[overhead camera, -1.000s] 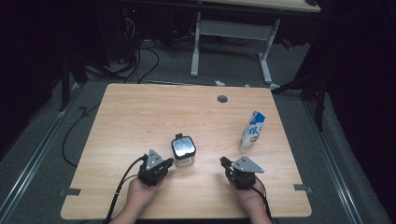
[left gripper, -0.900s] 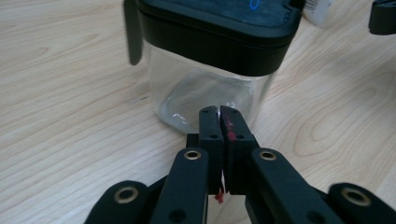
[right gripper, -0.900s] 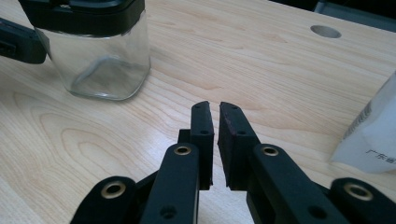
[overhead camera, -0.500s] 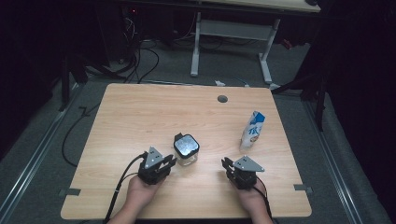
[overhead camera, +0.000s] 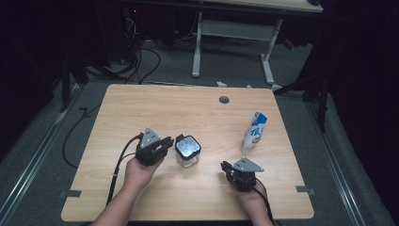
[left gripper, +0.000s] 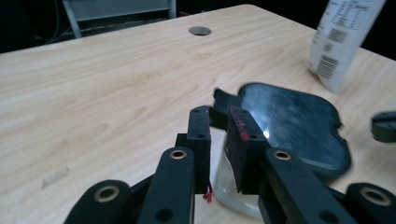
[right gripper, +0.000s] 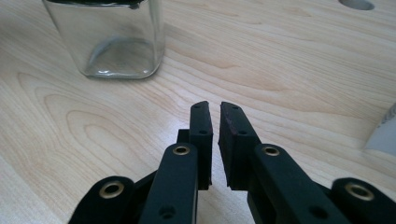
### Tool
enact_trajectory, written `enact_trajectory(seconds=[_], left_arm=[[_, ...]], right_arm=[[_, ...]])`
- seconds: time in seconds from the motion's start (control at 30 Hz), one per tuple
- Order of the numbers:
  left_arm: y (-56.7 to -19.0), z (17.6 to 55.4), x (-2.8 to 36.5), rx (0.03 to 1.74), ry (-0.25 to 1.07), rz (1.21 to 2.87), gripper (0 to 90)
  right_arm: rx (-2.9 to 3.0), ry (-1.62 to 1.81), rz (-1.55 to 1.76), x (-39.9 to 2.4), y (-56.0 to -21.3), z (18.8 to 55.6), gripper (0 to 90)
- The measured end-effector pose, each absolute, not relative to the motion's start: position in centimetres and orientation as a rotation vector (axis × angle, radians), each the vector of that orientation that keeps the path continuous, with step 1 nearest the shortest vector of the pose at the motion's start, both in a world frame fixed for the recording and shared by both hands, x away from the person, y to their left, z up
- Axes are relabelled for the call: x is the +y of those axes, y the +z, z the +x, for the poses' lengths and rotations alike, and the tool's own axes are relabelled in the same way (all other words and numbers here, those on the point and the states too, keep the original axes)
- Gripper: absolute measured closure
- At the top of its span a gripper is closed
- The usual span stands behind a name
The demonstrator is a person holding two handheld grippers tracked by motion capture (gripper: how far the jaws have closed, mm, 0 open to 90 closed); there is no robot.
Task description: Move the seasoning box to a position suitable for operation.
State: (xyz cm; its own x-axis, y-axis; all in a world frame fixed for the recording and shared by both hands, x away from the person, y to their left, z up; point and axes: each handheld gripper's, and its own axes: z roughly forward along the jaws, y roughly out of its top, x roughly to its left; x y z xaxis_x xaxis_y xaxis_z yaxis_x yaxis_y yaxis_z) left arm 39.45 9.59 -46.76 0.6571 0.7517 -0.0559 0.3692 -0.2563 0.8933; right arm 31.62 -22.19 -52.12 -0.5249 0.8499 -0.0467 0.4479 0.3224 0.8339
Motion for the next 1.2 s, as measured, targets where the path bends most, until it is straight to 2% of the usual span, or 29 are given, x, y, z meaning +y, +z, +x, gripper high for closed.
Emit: enact_trajectory(seconds=[0.13,0.23,0.3,0.7,1.2], left_arm=[[-46.2,40.3,8.8,0.884,0.488,1.856,83.1],[-46.1,40.6,8.5,0.885,0.490,1.853,89.1],[-46.2,41.0,8.1,0.887,0.470,1.857,90.0],[-46.4,41.8,6.9,0.853,0.489,1.899,90.0],[-47.0,42.0,6.9,0.847,0.487,1.890,90.0]], right_arm=[[2.116,1.096,1.124,-22.0,-52.1,31.5,84.0],[2.120,1.106,1.111,-22.1,-52.0,31.3,87.5],[2.127,1.108,1.104,-22.2,-51.9,31.3,89.1],[2.130,1.128,1.096,-22.2,-51.9,31.2,85.6],[2.129,1.122,1.088,-21.9,-52.0,31.1,86.8]])
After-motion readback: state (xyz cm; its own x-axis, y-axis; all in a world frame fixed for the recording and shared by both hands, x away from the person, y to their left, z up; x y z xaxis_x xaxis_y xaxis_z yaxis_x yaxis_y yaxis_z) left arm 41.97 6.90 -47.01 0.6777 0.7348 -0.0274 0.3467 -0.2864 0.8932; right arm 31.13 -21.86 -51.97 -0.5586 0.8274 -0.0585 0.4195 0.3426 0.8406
